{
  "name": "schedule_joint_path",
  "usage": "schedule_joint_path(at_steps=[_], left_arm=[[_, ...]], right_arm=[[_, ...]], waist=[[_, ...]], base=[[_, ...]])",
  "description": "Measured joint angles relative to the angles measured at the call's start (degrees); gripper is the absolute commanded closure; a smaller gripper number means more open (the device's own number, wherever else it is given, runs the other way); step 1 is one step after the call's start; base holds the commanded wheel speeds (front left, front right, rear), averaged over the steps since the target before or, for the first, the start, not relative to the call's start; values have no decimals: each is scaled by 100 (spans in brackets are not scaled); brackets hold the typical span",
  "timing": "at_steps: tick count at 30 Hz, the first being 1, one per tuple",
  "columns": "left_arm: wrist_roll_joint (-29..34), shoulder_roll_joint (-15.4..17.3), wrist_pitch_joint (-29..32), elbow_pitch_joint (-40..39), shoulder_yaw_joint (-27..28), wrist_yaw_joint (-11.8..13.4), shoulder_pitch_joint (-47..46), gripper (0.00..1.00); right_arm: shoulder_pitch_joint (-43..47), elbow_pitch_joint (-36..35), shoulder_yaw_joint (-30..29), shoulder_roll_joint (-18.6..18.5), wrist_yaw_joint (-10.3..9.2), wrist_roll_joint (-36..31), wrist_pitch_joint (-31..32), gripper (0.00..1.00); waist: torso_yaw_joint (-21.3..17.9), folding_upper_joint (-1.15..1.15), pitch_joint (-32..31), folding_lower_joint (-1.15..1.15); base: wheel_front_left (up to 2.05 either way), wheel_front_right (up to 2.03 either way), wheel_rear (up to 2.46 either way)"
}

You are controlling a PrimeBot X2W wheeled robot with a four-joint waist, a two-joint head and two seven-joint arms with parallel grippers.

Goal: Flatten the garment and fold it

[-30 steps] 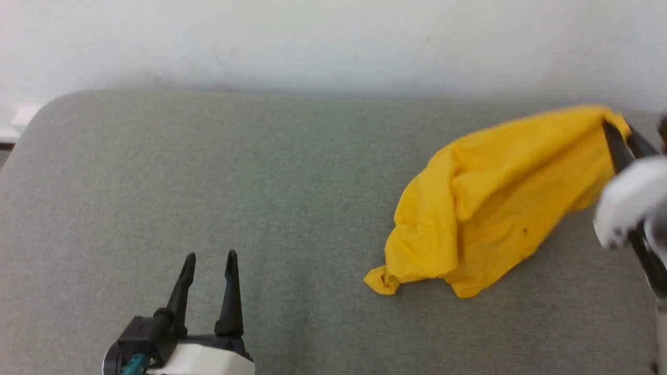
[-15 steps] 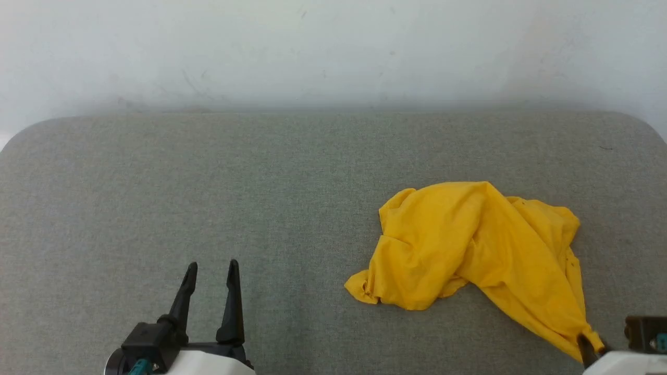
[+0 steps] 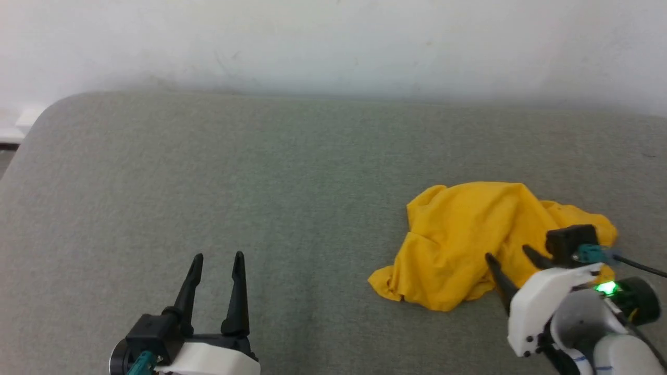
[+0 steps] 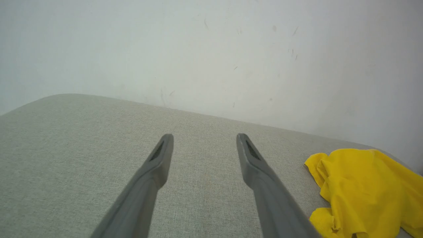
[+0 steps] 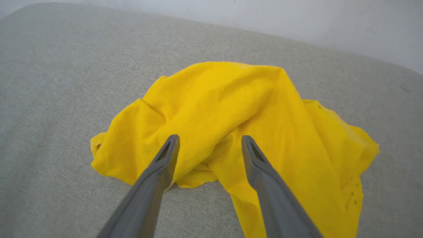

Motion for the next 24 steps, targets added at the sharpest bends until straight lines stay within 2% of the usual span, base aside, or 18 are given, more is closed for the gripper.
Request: schedule_joint_path(at_steps=[4, 8, 9, 10, 11, 12, 18, 24], left_arm=[[-19, -1, 0, 34, 1, -2, -73, 0], [-20, -2, 0, 70, -5, -49, -154, 0], [-21, -1, 0, 82, -7, -49, -174, 0], [-24, -2, 0, 89, -10, -51, -194, 0], [-41, -3, 0, 90, -8, -49, -204, 0], [-53, -3, 0, 90, -1, -49, -205, 0], [-54, -4, 0, 112, -10, -46, -205, 0], [-115, -5, 0, 118, -118, -45, -241, 0]], right_arm=[[-226, 698, 234, -47, 0, -52, 247, 0], [-481, 1446, 307, -23, 0, -259, 151, 0], [-523, 1581, 310, -4, 0, -287, 101, 21], [-554, 1681, 310, 15, 0, -297, 12, 60], [-588, 1741, 259, 58, 0, -277, -97, 87], [-624, 1773, 255, 94, -1, -253, -166, 100], [-1112, 1482, 571, 111, -1, -166, -365, 100], [-2323, 1272, 1104, 40, 0, -15, -308, 100]], waist=[[232, 0, 121, 0], [465, 0, 248, 0], [521, 0, 275, 0], [578, 0, 299, 1], [630, 0, 319, 1], [676, 0, 336, 0], [799, 0, 323, 0], [813, 0, 397, 0]], base=[[0, 0, 0], [0, 0, 0], [0, 0, 0], [0, 0, 0], [0, 0, 0], [0, 0, 0], [0, 0, 0], [0, 0, 0]])
